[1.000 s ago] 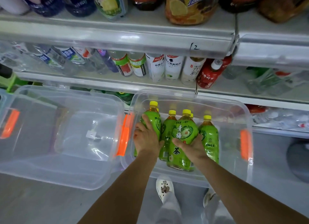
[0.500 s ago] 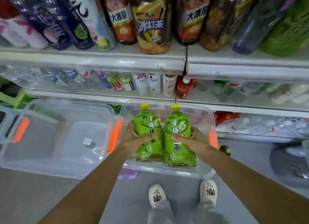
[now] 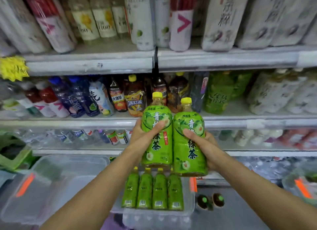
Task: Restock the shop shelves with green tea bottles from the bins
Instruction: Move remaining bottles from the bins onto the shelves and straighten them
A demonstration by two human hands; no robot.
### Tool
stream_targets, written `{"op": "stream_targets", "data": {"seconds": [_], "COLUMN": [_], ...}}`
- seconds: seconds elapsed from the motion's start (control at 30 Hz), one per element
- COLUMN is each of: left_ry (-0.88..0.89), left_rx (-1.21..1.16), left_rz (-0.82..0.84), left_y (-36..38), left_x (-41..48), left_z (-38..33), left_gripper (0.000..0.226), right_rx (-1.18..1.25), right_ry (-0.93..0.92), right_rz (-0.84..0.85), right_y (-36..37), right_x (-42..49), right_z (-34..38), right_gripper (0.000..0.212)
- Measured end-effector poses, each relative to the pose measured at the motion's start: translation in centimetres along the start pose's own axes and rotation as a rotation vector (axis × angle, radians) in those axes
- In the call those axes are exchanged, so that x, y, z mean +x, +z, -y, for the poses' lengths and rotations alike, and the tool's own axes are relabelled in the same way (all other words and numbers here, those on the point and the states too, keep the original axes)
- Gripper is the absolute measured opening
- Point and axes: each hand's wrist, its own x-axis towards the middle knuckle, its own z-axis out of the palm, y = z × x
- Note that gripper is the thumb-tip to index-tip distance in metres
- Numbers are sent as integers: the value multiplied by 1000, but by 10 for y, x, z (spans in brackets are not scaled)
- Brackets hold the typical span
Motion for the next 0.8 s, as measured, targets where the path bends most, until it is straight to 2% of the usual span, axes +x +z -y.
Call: {"op": "stream_targets", "data": {"seconds": [0.1,0.2,0.27,0.47,0.6,0.7,0.8], "left_ry": [130,294,370,534,609,675,711], "left_rx": [-20,-38,-53,-105,-121,-135,-169], "left_rz": [-5,-4,0,6,-11,-24,-49], "left_y": [12,25,35,74,105,126,144], "left_x": [-9,-14,-17,-17,-12,-10,-7], "left_z": [-44,-90,-118,-192,-235,-263,-290], "left_gripper": [120,81,70,72,90,73,91], "right_rx": [-24,-53,-68,-68,-115,-173,-208], "right_ry": [-133,-280,-376,-562,-692,-781,-869], "right_rz": [-25,-57,-42,26,40,54,58], "right_y": [-7,-15,-19,-41,-61,-76,-86], "right_x": [-10,-16,-22,-39,-47,-53,-58], "right_z": [47,95,126,211,265,305,346], "right_gripper": [105,101,87,82,80,78,79]}}
